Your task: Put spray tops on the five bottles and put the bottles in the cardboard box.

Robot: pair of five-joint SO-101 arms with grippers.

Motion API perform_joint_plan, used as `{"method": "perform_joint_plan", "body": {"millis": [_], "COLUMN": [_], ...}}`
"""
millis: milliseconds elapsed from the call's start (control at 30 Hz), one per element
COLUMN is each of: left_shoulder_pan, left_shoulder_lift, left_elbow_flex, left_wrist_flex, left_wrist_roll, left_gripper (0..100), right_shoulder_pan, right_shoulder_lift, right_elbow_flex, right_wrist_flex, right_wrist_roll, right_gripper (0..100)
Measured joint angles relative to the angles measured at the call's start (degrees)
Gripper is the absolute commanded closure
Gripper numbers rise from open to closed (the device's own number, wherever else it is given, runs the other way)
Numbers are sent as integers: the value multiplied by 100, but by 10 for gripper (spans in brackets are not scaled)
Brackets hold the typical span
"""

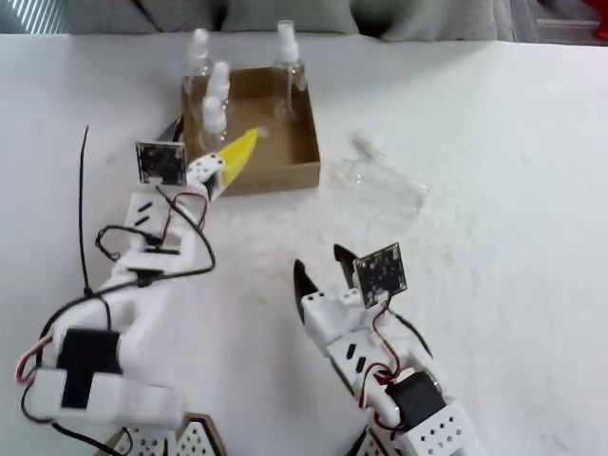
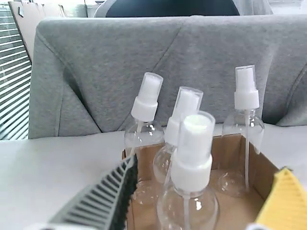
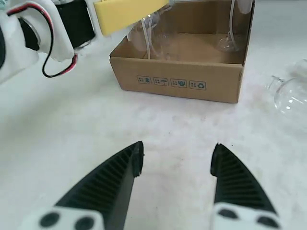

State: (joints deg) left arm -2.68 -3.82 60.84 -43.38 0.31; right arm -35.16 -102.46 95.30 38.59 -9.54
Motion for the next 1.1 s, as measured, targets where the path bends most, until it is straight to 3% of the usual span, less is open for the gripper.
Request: {"method": "perform_joint_plan", "body": {"millis": [400, 533, 733, 967, 1100], "left_shoulder_pan": [0, 0, 0, 501, 677], "left_shoulder_lift": [-2637, -3534, -4800, -6084, -6734], "left_elbow_flex": [695, 949, 1521, 2356, 2629], "left_wrist_flex": [2558, 3578, 5187, 6743, 7429], "left_wrist_roll": [0, 0, 0, 167, 510], "left_gripper": [585, 585, 585, 586, 685], "right_shoulder_pan": [18, 360, 932, 1538, 2066], "right_shoulder_lift": [0, 0, 0, 0, 0], "right_elbow_flex": [0, 0, 0, -492, -879], "right_wrist_flex": [0, -26, -35, 668, 879], "right_wrist_roll": [0, 35, 1020, 1116, 1125], "right_gripper": [787, 789, 789, 789, 790]}}
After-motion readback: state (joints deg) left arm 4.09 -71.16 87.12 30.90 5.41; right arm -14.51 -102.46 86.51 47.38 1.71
